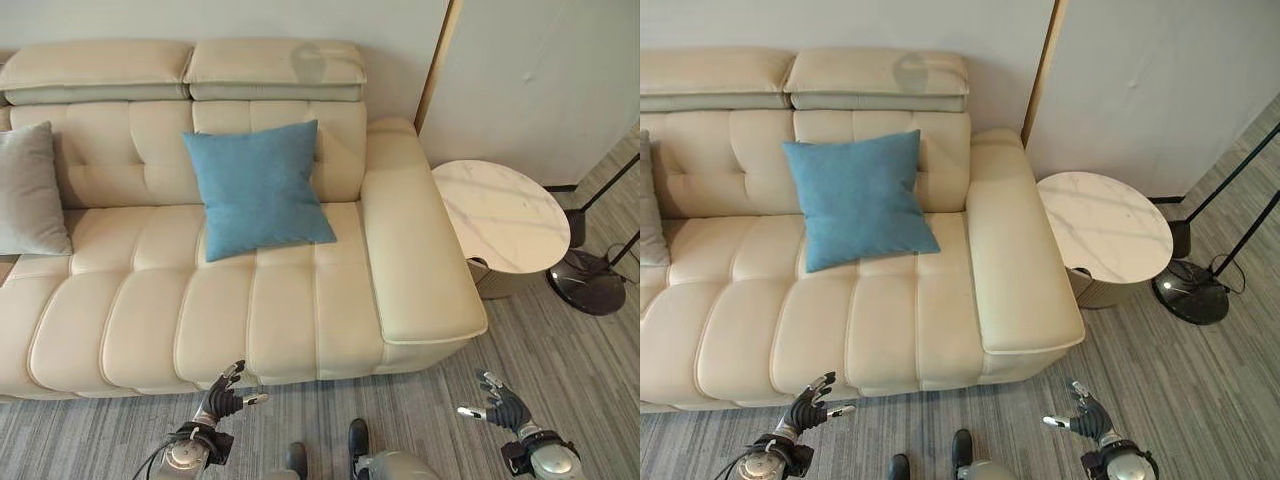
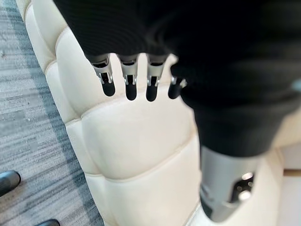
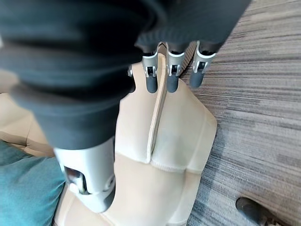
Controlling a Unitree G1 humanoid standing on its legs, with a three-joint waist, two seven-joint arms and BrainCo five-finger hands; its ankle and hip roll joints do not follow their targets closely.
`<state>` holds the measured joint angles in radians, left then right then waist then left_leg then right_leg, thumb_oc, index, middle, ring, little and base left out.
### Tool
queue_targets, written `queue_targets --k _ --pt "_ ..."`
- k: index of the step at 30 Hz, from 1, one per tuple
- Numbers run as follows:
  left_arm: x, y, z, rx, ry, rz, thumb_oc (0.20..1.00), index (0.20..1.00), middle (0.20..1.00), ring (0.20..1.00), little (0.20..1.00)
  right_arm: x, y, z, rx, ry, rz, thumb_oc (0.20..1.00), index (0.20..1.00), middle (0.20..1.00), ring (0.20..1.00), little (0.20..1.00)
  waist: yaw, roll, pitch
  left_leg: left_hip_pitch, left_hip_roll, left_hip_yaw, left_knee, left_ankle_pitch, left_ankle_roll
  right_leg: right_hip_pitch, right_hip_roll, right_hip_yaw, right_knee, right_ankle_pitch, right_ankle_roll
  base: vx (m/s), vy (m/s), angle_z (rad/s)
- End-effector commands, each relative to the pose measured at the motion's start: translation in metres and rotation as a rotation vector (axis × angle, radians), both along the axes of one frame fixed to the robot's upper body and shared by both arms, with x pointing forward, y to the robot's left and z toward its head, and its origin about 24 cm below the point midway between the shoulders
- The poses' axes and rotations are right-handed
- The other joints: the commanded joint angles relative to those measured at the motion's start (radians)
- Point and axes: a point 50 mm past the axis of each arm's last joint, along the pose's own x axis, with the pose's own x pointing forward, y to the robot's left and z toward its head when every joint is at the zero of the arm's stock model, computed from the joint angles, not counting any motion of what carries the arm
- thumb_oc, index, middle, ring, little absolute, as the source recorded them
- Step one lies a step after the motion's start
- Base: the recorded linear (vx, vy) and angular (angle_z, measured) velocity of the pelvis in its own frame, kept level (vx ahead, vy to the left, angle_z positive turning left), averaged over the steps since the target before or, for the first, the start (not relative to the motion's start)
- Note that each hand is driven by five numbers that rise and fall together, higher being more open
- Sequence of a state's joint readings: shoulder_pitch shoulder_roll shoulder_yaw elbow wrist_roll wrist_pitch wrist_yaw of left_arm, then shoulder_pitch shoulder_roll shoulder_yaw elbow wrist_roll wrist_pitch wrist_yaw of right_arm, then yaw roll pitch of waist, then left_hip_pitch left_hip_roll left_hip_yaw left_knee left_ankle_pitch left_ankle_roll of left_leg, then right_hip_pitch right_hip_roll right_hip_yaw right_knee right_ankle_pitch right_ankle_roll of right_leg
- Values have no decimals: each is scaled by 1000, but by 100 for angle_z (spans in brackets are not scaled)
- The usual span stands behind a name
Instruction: Pick up all the scattered cushions and arrange them neatly on the sofa.
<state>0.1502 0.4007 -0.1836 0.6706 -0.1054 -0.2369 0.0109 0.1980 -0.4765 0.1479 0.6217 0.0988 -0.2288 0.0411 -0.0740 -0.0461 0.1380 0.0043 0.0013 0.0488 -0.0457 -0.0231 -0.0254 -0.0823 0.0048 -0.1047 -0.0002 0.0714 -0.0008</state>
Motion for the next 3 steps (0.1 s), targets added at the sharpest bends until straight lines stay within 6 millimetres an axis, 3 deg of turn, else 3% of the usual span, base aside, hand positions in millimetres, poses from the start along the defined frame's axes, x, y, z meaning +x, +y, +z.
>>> queue_targets --k 1,3 --pt "3 20 13 57 -58 14 1000 1000 1000 1000 1000 6 1 4 2 -31 13 1000 1000 1000 1000 1000 6 -34 -56 -22 -8 34 36 -16 -8 71 -25 50 -10 -108 99 18 45 -1" --pt "1 21 12 66 -49 19 1000 1000 1000 1000 1000 4 3 1 7 -17 13 1000 1000 1000 1000 1000 10 -34 -62 -1 -8 33 3 -7 -7 78 -24 50 -15 -105 101 18 42 -5"
